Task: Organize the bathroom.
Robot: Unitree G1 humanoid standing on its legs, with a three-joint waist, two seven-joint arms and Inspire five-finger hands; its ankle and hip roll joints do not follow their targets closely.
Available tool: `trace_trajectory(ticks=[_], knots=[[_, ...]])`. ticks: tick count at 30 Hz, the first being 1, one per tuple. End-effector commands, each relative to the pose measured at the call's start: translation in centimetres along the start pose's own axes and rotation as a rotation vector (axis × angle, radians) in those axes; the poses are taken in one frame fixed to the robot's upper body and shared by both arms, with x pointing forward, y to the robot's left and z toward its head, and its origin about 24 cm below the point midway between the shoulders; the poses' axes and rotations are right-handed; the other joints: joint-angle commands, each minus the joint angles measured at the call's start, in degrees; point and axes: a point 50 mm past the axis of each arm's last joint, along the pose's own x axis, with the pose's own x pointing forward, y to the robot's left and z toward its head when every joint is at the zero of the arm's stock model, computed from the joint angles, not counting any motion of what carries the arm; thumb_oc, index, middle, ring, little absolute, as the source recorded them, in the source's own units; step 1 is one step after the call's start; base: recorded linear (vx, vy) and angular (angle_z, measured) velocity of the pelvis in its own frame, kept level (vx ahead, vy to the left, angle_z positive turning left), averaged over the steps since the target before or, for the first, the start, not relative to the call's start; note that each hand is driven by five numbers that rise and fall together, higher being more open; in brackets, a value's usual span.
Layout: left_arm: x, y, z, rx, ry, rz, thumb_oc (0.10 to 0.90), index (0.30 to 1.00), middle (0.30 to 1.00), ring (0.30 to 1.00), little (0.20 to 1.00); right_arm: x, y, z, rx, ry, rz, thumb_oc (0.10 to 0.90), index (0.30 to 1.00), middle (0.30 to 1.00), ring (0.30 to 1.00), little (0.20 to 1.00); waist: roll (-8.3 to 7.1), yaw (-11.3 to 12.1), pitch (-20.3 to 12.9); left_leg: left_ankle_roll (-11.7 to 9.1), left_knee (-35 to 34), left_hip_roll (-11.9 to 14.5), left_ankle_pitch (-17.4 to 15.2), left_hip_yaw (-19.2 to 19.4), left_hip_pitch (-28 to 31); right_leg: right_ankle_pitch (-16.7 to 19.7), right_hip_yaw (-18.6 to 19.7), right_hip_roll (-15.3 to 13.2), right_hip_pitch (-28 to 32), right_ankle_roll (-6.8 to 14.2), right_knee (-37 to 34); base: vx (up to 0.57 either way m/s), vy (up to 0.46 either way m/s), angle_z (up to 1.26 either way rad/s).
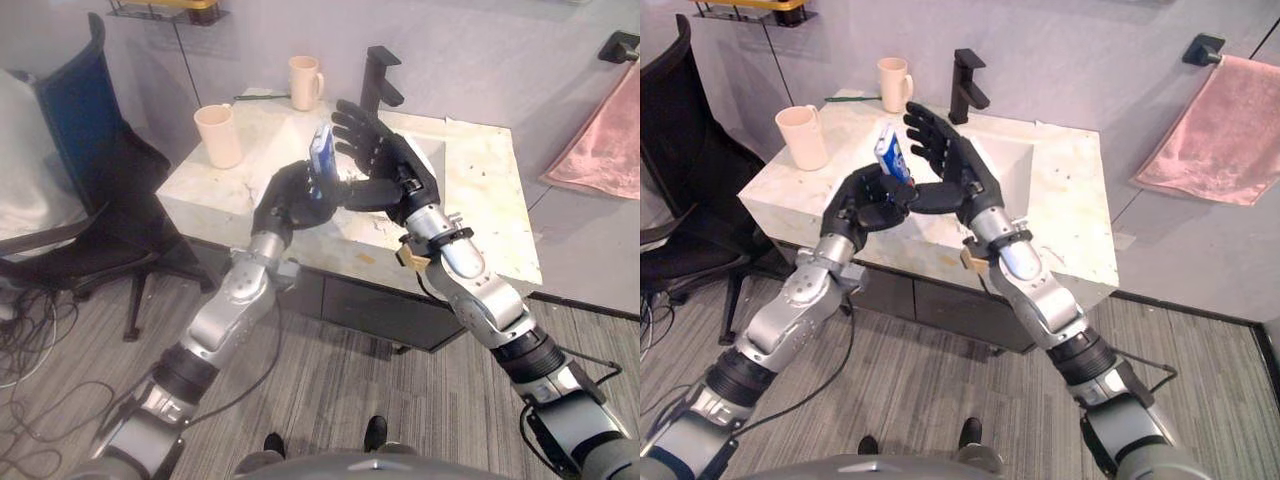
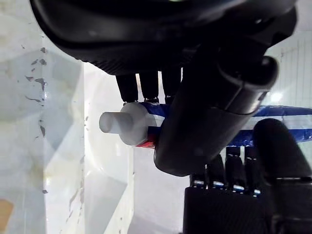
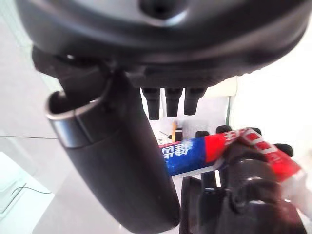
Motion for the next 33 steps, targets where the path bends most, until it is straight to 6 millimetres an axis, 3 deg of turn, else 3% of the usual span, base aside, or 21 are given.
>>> trace_trajectory(ticks=[1,2,4,5,6,7,9,10,14,15,16,33], knots=[[1.9,-2.6,5.0,0.015,-0.262,-0.117,0.400,0.300,0.300,0.300,0.300,3.4,1.0,6.7,-0.003,-0.312,0.053,0.800,0.900,0.900,0.900,0.900,0.40,1.62,-4.31,2.55,-0.10,-3.25,-5.14,-0.75,0.03,-9.01,-1.64,1.59,4.55,4.18,0.26,0.01,-0.013,0.03],[1.9,-2.7,5.0,0.016,-0.260,-0.117,0.400,0.300,0.300,0.300,0.300,3.5,1.1,6.7,-0.004,-0.312,0.052,0.800,0.900,0.900,0.900,0.900,0.35,1.68,-4.37,2.52,-0.10,-3.26,-5.12,-0.80,0.06,-8.96,-1.68,1.61,4.62,4.20,0.21,0.01,-0.007,0.07],[1.9,-2.8,4.9,0.021,-0.259,-0.116,0.400,0.300,0.300,0.300,0.300,3.6,1.2,6.6,-0.009,-0.311,0.049,0.712,0.768,0.768,0.768,0.768,0.31,1.75,-4.50,2.51,-0.10,-3.25,-5.10,-0.87,0.08,-8.93,-1.72,1.60,4.67,4.21,0.19,0.01,-0.003,0.08],[1.9,-2.7,4.8,0.021,-0.257,-0.116,0.400,0.300,0.300,0.300,0.300,3.6,1.1,6.6,-0.010,-0.307,0.048,0.605,0.608,0.608,0.608,0.608,0.34,1.81,-4.67,2.48,-0.10,-3.23,-5.07,-0.90,0.05,-8.90,-1.78,1.58,4.70,4.22,0.13,0.01,0.005,0.06],[1.8,-2.7,4.8,0.022,-0.257,-0.114,0.400,0.300,0.300,0.300,0.300,3.6,1.1,6.6,-0.012,-0.306,0.047,0.576,0.564,0.564,0.564,0.564,0.36,1.81,-4.69,2.48,-0.10,-3.22,-5.06,-0.89,0.05,-8.91,-1.79,1.58,4.70,4.21,0.13,0.01,0.005,0.04],[1.8,-2.7,4.8,0.022,-0.257,-0.114,0.400,0.300,0.300,0.300,0.300,3.6,1.1,6.6,-0.012,-0.306,0.047,0.576,0.564,0.564,0.564,0.564,0.36,1.81,-4.69,2.48,-0.10,-3.22,-5.06,-0.89,0.05,-8.91,-1.79,1.58,4.70,4.21,0.13,0.01,0.007,0.04],[1.8,-2.6,4.8,0.021,-0.256,-0.110,0.400,0.300,0.300,0.300,0.300,3.5,0.9,6.4,-0.016,-0.291,0.049,0.480,0.420,0.420,0.420,0.420,0.34,1.80,-4.77,2.52,-0.10,-3.24,-5.07,-0.99,0.02,-8.99,-1.83,1.62,4.70,4.14,0.14,0.00,0.000,0.00],[1.8,-2.5,4.9,0.021,-0.257,-0.105,0.400,0.300,0.300,0.300,0.300,3.4,0.8,6.0,-0.017,-0.276,0.047,0.400,0.300,0.300,0.300,0.300,0.34,1.72,-4.76,2.53,-0.10,-3.28,-5.02,-1.04,0.02,-8.95,-1.87,1.67,4.68,4.14,0.18,0.00,0.000,0.00],[1.8,-2.3,5.2,0.027,-0.264,-0.094,0.400,0.300,0.300,0.300,0.300,3.2,0.7,5.6,-0.028,-0.261,0.047,0.400,0.300,0.300,0.300,0.300,0.39,1.48,-4.80,2.52,-0.10,-3.23,-5.00,-0.89,0.06,-8.95,-1.78,1.70,4.69,4.15,0.14,0.00,0.003,0.01],[1.8,-2.3,5.2,0.027,-0.266,-0.091,0.400,0.300,0.300,0.300,0.300,3.1,0.6,5.5,-0.027,-0.253,0.048,0.515,0.472,0.472,0.472,0.472,0.41,1.38,-4.82,2.51,-0.10,-3.21,-5.01,-0.85,0.07,-8.92,-1.76,1.68,4.67,4.17,0.11,0.00,0.000,0.00],[1.8,-2.2,5.2,0.025,-0.267,-0.086,0.400,0.300,0.300,0.300,0.300,2.9,0.5,5.3,-0.029,-0.244,0.048,0.800,0.900,0.900,0.900,0.900,0.43,1.23,-4.82,2.51,-0.10,-3.22,-5.02,-0.84,0.06,-8.90,-1.66,1.69,4.63,4.19,0.10,0.00,0.000,0.00],[1.5,-0.8,5.1,0.041,-0.279,0.010,0.400,0.300,0.300,0.300,0.300,0.4,-0.8,4.2,-0.024,-0.229,-0.002,0.800,0.900,0.900,0.900,0.900,0.70,-0.80,-4.43,2.75,-0.10,-3.25,-5.25,0.46,0.68,-8.82,-0.59,1.86,4.41,4.44,0.28,0.00,0.001,-0.01]])
